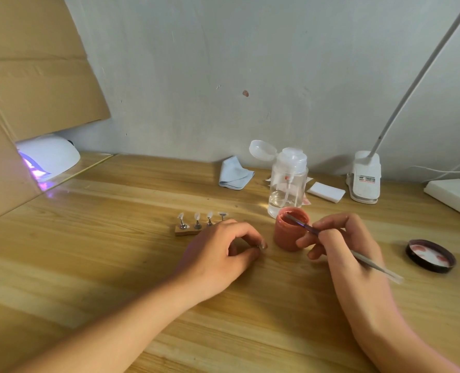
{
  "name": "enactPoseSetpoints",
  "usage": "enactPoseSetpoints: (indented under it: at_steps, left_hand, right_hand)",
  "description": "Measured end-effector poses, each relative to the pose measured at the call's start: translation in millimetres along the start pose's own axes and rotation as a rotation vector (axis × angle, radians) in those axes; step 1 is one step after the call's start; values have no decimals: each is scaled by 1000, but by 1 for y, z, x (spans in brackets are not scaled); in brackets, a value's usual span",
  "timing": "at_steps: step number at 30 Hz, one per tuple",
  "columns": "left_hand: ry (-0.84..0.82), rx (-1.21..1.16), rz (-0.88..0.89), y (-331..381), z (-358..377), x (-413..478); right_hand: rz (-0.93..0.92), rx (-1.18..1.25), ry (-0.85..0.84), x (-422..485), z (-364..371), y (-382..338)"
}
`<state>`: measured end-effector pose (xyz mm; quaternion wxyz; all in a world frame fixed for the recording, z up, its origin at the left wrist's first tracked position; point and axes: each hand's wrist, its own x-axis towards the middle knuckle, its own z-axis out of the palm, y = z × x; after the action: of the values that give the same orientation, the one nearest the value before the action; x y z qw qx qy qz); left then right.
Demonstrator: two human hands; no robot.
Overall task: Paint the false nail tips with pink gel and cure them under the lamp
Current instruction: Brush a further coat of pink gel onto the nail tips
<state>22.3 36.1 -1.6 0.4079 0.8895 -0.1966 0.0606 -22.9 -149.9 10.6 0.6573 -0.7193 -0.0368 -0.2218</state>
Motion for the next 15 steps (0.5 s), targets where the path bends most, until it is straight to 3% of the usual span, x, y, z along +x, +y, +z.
enactPoseSetpoints:
  at_steps: [4, 9, 15]
  left_hand:
    - [1, -5, -2, 0, 0, 0]
    - [17, -16, 3, -1, 0, 0]
    - [13, -14, -16, 0, 0, 0]
  right_hand:
    - [-18, 63, -17, 0, -1, -5]
    - [-72, 73, -160, -9, 7, -12]
    - [-53, 9, -141, -11, 8, -10]
